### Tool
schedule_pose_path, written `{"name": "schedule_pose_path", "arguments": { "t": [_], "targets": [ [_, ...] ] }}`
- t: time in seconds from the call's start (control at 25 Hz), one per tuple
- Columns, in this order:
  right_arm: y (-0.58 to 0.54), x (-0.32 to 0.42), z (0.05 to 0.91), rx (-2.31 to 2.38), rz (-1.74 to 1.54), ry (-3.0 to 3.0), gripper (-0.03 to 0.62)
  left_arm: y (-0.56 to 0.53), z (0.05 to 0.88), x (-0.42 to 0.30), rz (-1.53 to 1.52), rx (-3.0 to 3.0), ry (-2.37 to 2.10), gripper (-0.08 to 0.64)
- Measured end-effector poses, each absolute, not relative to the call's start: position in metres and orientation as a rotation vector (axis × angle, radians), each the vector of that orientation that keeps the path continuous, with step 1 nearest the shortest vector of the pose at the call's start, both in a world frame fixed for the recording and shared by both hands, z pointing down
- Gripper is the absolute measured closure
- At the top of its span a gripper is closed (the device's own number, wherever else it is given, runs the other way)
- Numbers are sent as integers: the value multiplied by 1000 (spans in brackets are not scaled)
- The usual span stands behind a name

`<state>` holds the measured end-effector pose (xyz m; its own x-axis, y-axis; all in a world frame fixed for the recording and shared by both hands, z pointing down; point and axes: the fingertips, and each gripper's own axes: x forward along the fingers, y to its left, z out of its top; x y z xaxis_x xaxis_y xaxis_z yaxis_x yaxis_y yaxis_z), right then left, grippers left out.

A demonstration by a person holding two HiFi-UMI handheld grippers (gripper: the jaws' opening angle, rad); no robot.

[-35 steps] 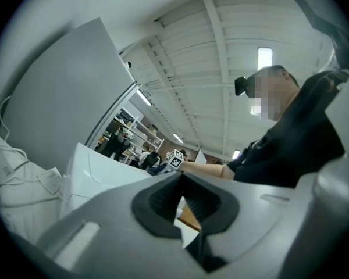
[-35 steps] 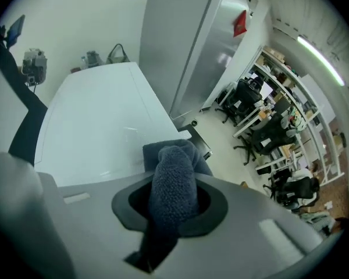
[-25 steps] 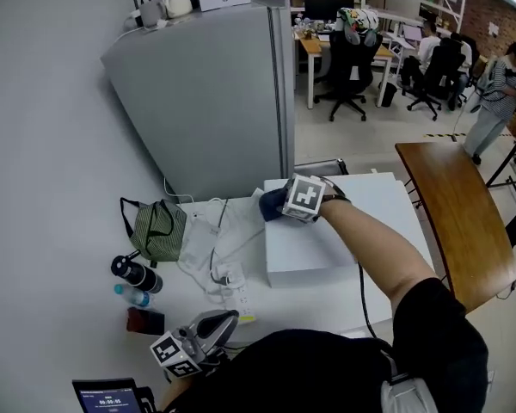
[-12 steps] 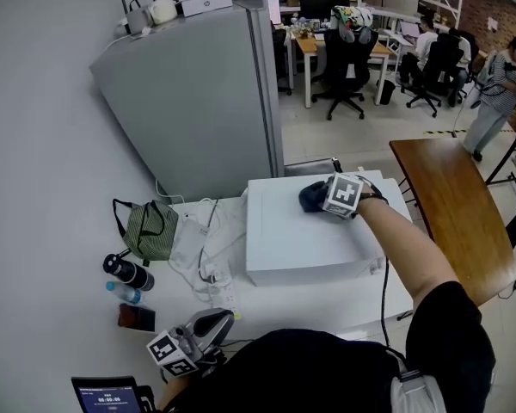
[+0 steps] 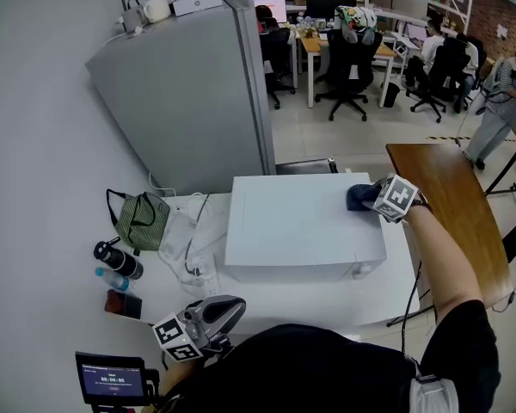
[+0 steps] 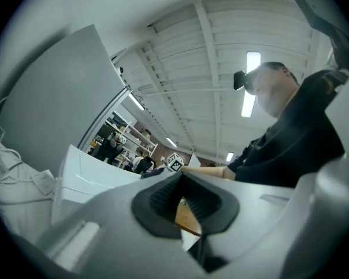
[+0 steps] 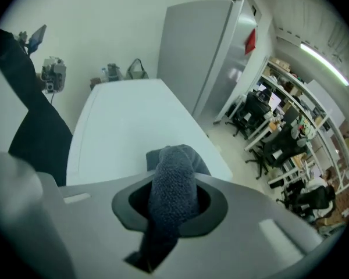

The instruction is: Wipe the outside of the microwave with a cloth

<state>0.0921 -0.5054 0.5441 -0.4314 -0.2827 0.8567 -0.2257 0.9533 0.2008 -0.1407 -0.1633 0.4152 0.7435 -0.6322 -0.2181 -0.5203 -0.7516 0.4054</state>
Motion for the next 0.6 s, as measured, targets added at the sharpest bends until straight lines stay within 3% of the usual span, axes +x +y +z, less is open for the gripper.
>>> {"name": "schedule_pose_path", "arguments": {
  "t": [0.32,0.44,0.6],
  "targets": [
    [-389,-229,508,-44,-296,-2275,537,-132,420,-226,-497,2624,-989,557],
    [-368,-275,546,-98,-291,-2186,537,-124,426,-251,-479,2615,-1001,557],
    [-364,-256,554,-86,-230,-2157,537,-126,427,-252,-465,2613,-992,557]
  ]
}}
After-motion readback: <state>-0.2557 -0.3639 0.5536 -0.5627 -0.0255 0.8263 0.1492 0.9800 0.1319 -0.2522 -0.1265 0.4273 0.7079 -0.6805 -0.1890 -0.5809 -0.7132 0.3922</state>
